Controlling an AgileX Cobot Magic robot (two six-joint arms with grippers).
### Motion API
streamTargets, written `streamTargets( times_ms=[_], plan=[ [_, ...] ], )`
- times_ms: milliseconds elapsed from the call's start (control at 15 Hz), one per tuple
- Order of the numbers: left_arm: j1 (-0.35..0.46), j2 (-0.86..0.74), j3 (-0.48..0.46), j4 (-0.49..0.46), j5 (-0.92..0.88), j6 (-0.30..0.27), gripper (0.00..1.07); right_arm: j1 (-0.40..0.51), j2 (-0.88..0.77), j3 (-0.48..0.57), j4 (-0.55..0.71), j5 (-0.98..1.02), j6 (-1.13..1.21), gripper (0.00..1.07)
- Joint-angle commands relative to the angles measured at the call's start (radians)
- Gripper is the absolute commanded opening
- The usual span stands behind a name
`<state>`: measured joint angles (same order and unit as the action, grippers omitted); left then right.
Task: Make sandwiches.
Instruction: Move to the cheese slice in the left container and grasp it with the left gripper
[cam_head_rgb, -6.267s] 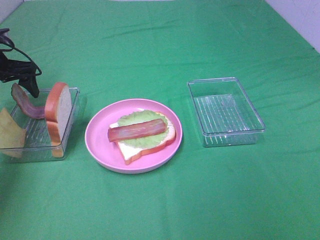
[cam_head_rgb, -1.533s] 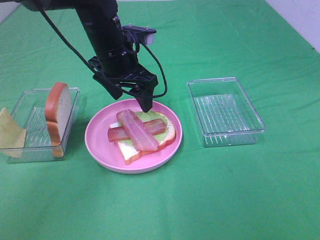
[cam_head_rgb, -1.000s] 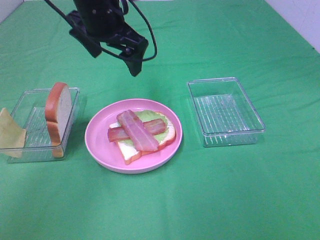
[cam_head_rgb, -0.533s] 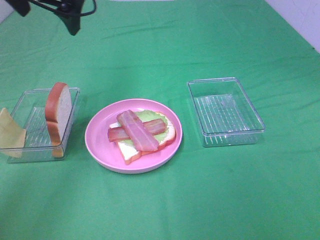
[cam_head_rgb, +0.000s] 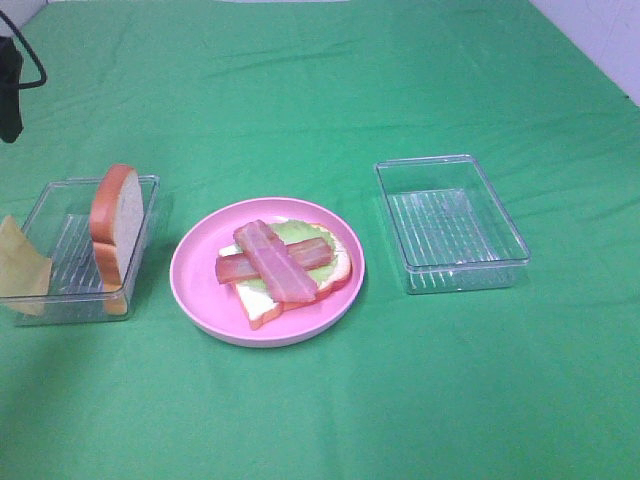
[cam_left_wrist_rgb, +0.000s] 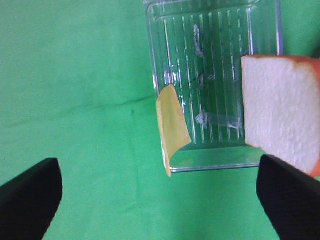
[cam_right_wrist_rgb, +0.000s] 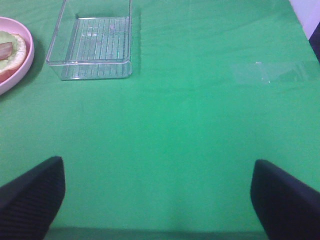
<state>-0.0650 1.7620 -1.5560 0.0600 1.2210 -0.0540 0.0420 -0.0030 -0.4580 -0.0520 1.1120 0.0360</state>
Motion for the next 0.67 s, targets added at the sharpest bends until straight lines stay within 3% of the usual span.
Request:
streamTargets(
  times_ms=[67,667],
  plan=[
    [0.02,-0.007,0.044,-0.01,0.095,-0.007,1.01,-0.007,-0.033,0.003,0.002,-0.011,-0.007,0.97],
    [0.038,0.04,0.093,-0.043,-0.02,-0.004,1.01,-0.007,-0.033,0.003,0.002,-0.011,-0.007,0.97]
  ],
)
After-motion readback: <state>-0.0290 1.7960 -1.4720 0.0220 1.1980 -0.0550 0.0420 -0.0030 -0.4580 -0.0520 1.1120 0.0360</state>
